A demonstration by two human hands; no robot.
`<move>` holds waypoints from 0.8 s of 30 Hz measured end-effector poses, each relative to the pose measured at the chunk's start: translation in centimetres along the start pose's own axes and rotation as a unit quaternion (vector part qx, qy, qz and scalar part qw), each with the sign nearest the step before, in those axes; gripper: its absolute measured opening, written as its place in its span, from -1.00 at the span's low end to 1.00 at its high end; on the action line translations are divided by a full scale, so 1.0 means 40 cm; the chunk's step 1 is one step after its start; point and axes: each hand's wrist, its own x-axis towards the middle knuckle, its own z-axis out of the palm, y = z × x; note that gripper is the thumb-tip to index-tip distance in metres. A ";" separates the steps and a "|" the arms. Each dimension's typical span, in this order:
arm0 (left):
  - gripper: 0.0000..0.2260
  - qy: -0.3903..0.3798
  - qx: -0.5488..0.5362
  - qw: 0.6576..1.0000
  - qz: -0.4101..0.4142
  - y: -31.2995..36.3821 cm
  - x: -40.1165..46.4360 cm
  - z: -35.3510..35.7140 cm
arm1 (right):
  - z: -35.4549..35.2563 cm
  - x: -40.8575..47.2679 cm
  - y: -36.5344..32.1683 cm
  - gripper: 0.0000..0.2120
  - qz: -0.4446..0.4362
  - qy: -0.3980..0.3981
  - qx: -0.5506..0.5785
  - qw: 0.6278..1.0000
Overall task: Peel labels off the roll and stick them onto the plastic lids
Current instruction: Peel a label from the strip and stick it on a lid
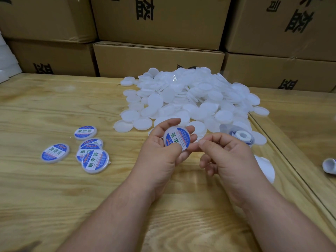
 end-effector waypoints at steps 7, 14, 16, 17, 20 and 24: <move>-0.57 0.034 0.013 0.999 0.006 0.003 -0.001 -0.012 | -0.004 0.002 0.000 -0.94 -0.021 0.067 0.001 0.998; -0.67 0.081 0.052 0.995 -0.003 0.012 0.000 -0.018 | -0.001 0.002 0.006 -0.93 -0.026 0.061 0.005 0.998; -0.78 0.086 0.082 0.993 -0.001 0.017 0.001 -0.017 | 0.000 0.002 0.011 -0.92 -0.027 0.058 0.008 0.998; -0.79 0.087 0.095 0.992 -0.004 0.020 0.000 -0.016 | 0.001 0.003 0.015 -0.92 -0.029 0.057 0.008 0.998; -0.72 0.085 0.127 0.988 -0.009 0.027 0.000 -0.016 | 0.007 0.007 0.026 -0.89 -0.036 0.058 -0.006 0.998; -0.64 0.095 0.150 0.984 0.019 0.022 -0.002 -0.017 | 0.015 0.013 0.044 -0.84 -0.052 0.043 -0.035 0.997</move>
